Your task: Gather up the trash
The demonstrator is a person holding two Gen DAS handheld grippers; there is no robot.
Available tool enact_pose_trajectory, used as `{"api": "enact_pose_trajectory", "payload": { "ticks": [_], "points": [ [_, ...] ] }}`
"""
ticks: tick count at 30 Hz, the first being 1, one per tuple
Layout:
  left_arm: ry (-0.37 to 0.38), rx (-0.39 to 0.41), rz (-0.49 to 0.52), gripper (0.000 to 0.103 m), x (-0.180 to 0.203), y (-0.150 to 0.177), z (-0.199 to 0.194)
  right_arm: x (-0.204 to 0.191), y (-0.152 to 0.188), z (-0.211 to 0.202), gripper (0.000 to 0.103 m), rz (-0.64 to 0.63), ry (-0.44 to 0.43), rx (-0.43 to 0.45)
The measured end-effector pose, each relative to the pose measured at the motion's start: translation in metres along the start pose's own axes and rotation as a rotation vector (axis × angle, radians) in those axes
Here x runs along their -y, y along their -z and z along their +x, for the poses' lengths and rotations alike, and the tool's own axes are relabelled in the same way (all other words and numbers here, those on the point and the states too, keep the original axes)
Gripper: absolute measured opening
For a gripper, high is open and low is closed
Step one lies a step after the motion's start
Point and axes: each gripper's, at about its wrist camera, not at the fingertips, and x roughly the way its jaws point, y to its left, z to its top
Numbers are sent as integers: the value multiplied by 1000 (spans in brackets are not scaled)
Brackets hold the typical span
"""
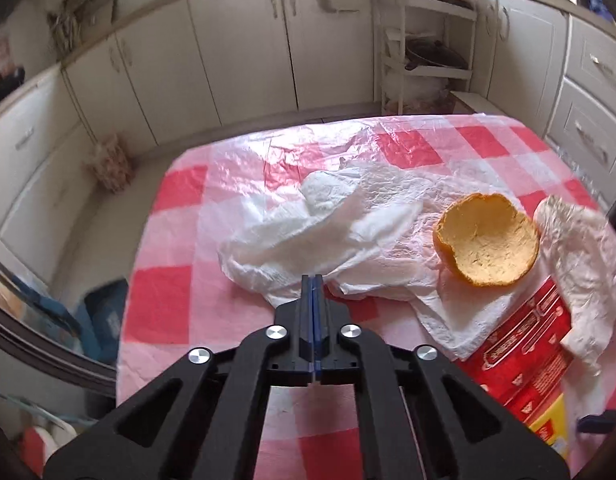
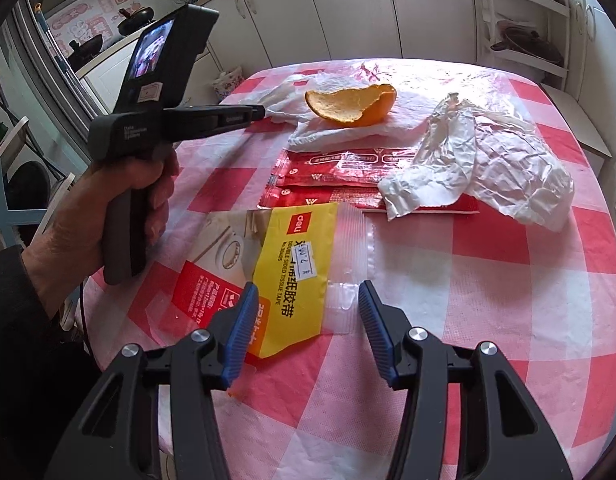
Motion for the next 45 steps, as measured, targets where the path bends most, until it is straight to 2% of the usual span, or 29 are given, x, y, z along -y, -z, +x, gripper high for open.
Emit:
{"api": "enact_pose_trajectory", "payload": {
  "ticks": [2, 7, 12, 15, 18, 20, 21, 22, 24, 27, 28, 29, 32, 33, 34, 35, 37, 40, 45],
  "points": [
    [25, -14, -16, 0, -1, 2, -2, 1, -1, 0, 45, -1, -2, -3],
    [100, -23, -75, 0, -3, 16, -26, 0, 1, 1, 9, -21, -17, -29],
    [152, -13, -126, 0, -11, 37, -62, -5, 9, -5, 4, -24, -28, -21],
    [197, -40, -161, 0, -15, 56, -80, -11, 11, -11, 4, -28, -32, -7],
    [204, -66, -171, 1, -14, 81, -97, -12, 14, -15, 4, -28, -27, -4],
    [245, -97, -180, 10, -8, 98, -102, -8, 14, -15, 5, -12, -2, -2],
    [246, -119, -162, 28, -1, 107, -103, -7, 14, -15, 15, 2, 4, -1],
    [239, -125, -150, 53, 4, 112, -103, -3, 13, -15, 32, 24, 9, 2],
    [213, -121, -125, 72, 17, 121, -103, 5, 13, -11, 40, 70, 2, -2],
    [232, -119, -103, 76, 27, 124, -101, 2, 10, -9, 40, 54, 5, 6],
    [252, -117, -111, 76, 29, 122, -101, 0, 10, -8, 40, 48, -4, 7],
    [264, -114, -127, 76, 29, 121, -100, -4, 9, -6, 35, 34, -12, 6],
    [379, -119, -204, 76, 22, 117, -97, -6, 6, -1, 32, 11, -29, 5],
    [433, -131, -234, 70, 19, 116, -96, -7, 6, 0, 32, 4, -43, 2],
    [459, -141, -245, 57, 19, 117, -94, -11, 6, 1, 32, -9, -48, 3],
    [460, -147, -248, 55, 20, 117, -94, -16, 7, 3, 32, -26, -53, -2],
    [491, -174, -241, 26, 25, 119, -91, -21, 7, 5, 32, -43, -69, -6],
    [528, -181, -268, 18, 25, 121, -92, -25, 8, 7, 31, -49, -90, -12],
    [600, -194, -294, 14, 25, 122, -92, -31, 15, 3, 29, -77, -135, 3]
  ]
}}
